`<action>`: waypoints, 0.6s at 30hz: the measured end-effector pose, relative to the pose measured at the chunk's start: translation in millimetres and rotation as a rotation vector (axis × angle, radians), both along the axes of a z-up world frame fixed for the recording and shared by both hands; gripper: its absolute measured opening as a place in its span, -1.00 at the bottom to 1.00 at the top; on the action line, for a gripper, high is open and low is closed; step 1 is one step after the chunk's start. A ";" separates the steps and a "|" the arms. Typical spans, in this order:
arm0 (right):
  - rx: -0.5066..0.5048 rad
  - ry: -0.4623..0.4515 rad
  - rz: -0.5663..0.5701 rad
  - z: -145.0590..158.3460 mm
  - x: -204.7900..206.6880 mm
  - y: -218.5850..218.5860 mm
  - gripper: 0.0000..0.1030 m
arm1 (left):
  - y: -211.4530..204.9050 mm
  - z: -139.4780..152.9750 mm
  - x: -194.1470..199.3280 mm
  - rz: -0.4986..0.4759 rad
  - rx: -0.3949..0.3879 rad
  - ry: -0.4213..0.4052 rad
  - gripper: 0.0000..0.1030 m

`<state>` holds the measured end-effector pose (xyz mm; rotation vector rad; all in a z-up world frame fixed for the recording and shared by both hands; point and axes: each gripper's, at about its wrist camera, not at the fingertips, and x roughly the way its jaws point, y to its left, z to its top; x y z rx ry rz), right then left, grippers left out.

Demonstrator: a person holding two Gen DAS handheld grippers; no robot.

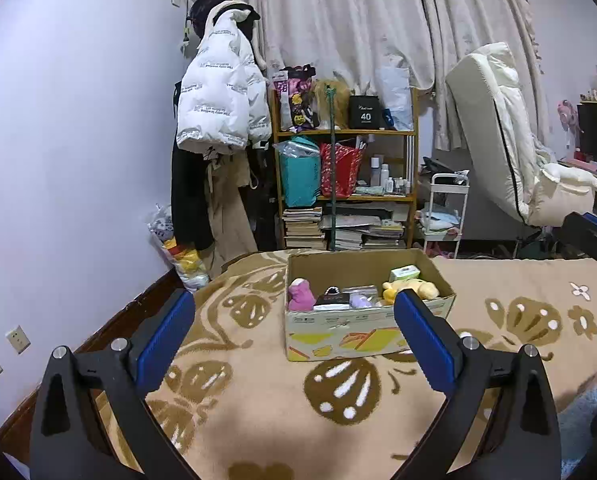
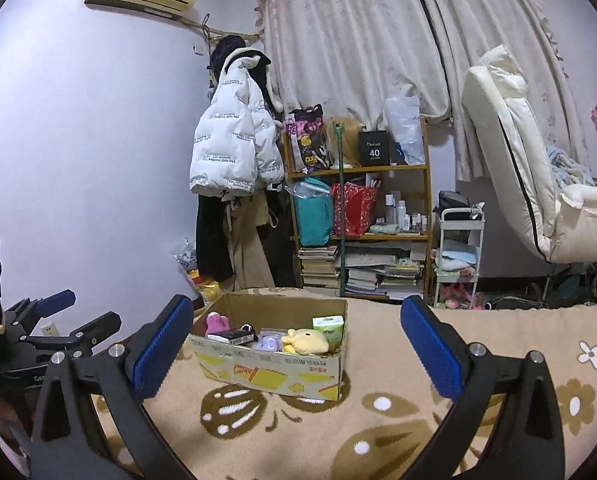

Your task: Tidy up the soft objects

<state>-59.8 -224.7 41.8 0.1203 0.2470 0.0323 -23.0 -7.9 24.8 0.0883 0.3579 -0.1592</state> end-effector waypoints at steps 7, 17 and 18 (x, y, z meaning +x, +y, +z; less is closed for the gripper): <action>-0.037 0.032 -0.024 -12.1 9.6 -1.3 1.00 | -2.5 -10.1 6.6 -0.007 0.015 0.025 0.92; -0.014 0.067 -0.023 -22.1 20.8 -6.1 1.00 | -7.9 -19.5 12.1 -0.023 0.025 0.064 0.92; -0.009 0.070 -0.024 -22.9 21.6 -7.1 1.00 | -7.3 -20.0 12.8 -0.025 0.023 0.067 0.92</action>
